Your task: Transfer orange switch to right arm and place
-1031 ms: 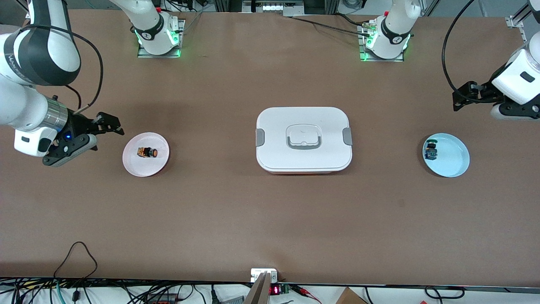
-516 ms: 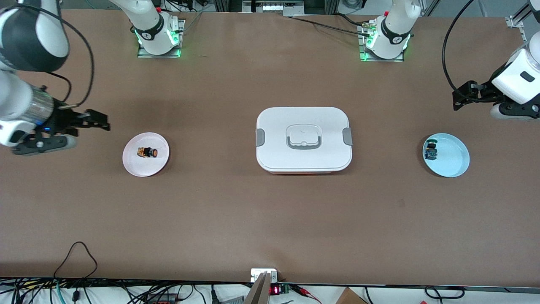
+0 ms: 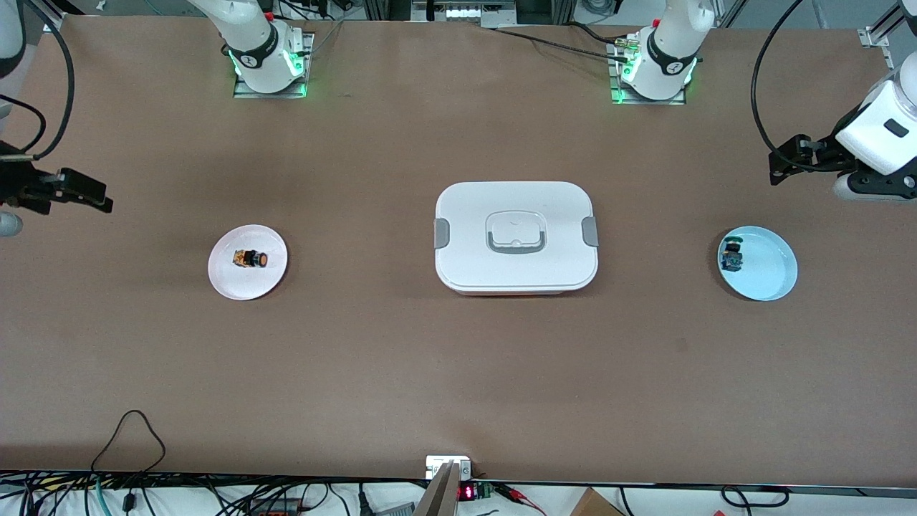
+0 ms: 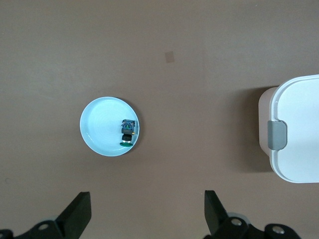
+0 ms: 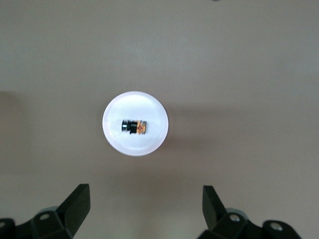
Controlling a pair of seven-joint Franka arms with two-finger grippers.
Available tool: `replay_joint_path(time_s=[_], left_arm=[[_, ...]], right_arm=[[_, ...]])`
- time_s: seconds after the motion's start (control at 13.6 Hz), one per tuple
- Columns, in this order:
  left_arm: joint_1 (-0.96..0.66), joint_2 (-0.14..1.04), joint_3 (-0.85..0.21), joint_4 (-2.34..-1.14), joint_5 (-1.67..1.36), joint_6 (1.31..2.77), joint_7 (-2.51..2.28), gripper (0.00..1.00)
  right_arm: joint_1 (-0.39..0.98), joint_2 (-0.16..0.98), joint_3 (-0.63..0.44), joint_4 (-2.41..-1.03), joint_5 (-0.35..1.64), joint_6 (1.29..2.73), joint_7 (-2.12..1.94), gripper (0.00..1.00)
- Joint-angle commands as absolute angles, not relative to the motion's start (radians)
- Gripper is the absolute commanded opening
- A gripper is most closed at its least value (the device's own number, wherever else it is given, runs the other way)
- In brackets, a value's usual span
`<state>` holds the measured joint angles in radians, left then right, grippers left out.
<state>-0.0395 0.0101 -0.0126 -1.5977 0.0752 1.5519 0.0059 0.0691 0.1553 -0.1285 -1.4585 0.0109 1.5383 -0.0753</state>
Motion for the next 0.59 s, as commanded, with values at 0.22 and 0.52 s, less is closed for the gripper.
replay_joint_path(time_s=[0.22, 0.52], left_arm=[[-0.044, -0.002, -0.005, -1.595, 0.058, 1.539, 0.006, 1.00], [-0.041, -0.002, -0.005, -1.594, 0.058, 1.537, 0.008, 1.00]], right_arm=[[0.060, 0.078, -0.113, -1.626, -0.002, 1.681, -0.034, 1.00], [0.058, 0.078, -0.114, -1.576, -0.002, 1.651, -0.048, 1.00]])
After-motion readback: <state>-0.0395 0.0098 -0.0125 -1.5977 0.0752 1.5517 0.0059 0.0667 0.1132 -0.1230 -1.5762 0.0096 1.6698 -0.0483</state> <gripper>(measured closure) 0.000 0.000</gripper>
